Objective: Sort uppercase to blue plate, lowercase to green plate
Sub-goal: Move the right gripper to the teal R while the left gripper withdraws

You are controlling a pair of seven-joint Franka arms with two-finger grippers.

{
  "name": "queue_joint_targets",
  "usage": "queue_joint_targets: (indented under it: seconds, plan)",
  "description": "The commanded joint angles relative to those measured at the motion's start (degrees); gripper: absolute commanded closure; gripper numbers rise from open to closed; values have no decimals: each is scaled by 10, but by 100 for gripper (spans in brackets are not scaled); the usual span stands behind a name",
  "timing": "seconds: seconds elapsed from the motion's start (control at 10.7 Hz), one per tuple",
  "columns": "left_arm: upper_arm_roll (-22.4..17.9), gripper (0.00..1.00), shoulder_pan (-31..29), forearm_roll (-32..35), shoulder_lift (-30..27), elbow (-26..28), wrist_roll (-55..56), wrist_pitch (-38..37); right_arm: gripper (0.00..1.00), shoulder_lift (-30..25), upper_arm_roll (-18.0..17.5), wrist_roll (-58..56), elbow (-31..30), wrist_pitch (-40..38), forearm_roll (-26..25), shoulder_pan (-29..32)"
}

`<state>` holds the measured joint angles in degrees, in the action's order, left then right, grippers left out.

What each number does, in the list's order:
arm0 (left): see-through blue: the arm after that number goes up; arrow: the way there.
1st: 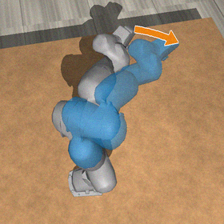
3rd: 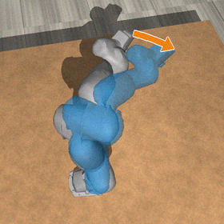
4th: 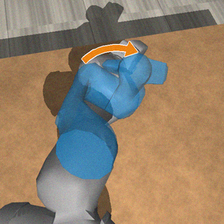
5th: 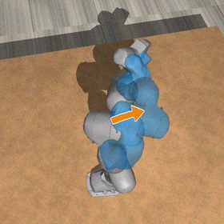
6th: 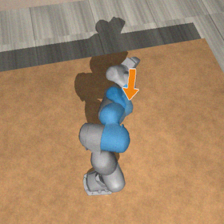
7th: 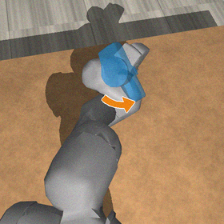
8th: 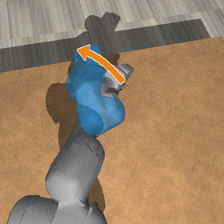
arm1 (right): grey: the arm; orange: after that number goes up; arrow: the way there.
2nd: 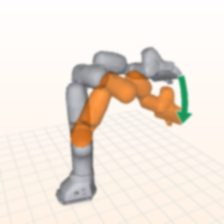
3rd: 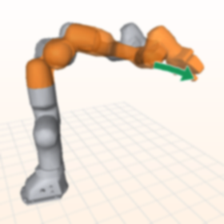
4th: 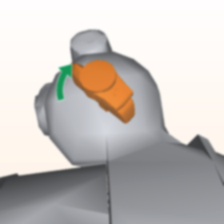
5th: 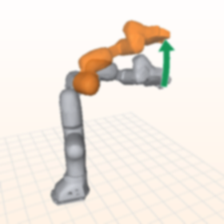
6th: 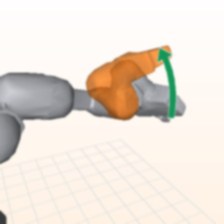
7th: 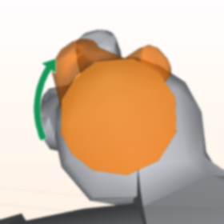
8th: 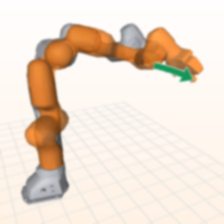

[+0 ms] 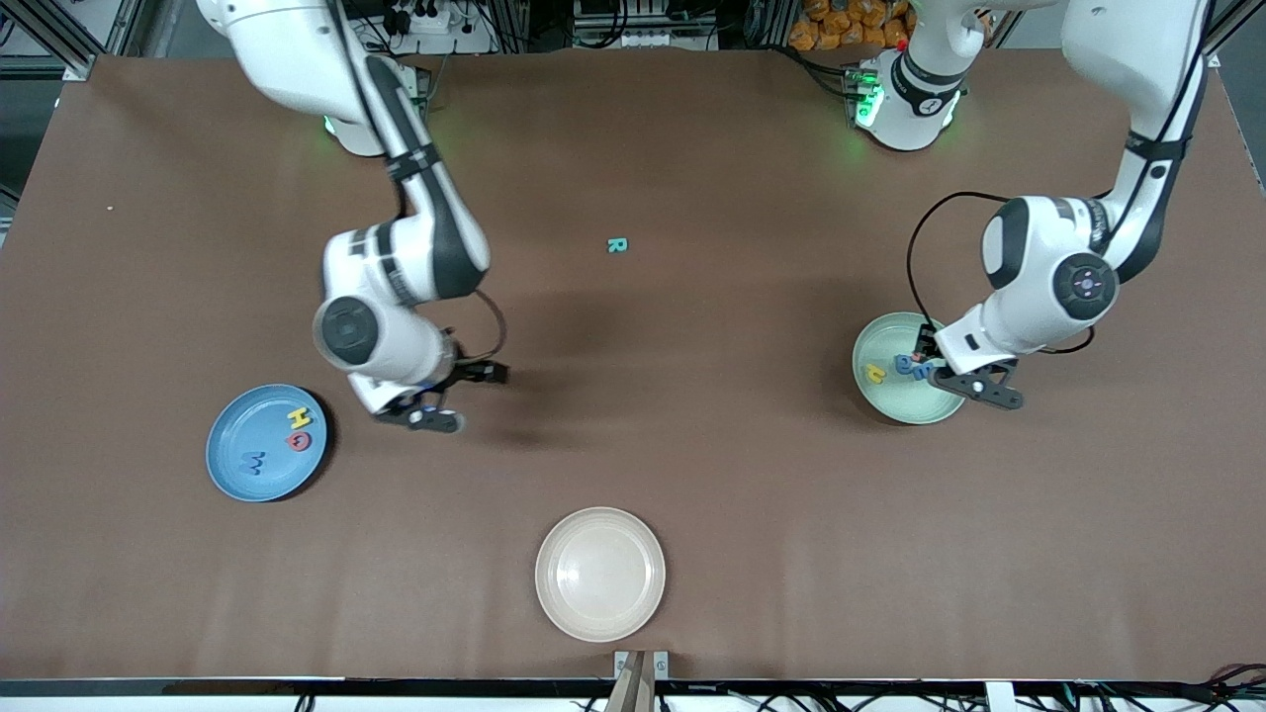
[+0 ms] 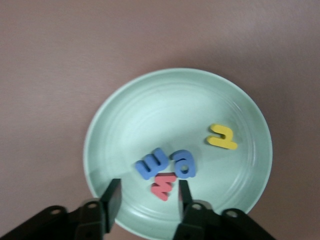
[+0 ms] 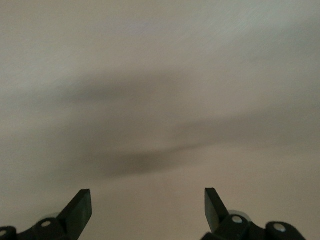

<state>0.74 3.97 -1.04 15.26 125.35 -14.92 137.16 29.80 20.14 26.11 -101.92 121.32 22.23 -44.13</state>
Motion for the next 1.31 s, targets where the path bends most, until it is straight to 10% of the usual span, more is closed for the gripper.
queue_joint_targets:
  seconds: [0.0,1.21]
  plan:
    - [4,0,-20,-10,-50,16,6,0,0,-17,-5,129,-26,14,-1,-46]
    - [5,0,-29,-9,-134,-106,50,-142,0,-84,-29,728,-190,157,-3,-215]
